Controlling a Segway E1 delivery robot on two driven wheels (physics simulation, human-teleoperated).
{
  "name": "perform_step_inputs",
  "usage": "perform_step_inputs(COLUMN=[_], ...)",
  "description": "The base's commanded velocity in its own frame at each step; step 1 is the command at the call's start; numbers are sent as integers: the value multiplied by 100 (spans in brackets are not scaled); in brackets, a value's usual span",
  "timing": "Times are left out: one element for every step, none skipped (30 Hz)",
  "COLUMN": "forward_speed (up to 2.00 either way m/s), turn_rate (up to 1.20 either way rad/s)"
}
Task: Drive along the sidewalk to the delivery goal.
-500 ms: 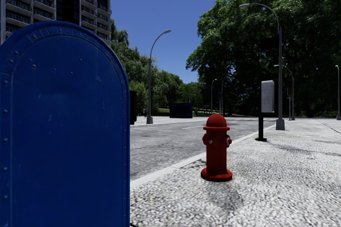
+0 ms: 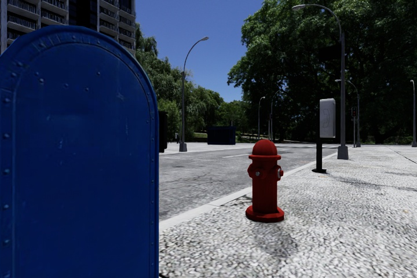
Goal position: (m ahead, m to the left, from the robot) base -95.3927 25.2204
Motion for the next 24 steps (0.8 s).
perform_step_inputs(forward_speed=[0,0,0,0,0,0,0,0,0,0,0,0,0,0,0,-1,-2,-5,-13,-13,-26,-38,-42,-43], turn_rate=[0,0,0,0,0,0,0,0,0,0,0,0,0,0,0,3,6,14,17,17,18,21,25,31])
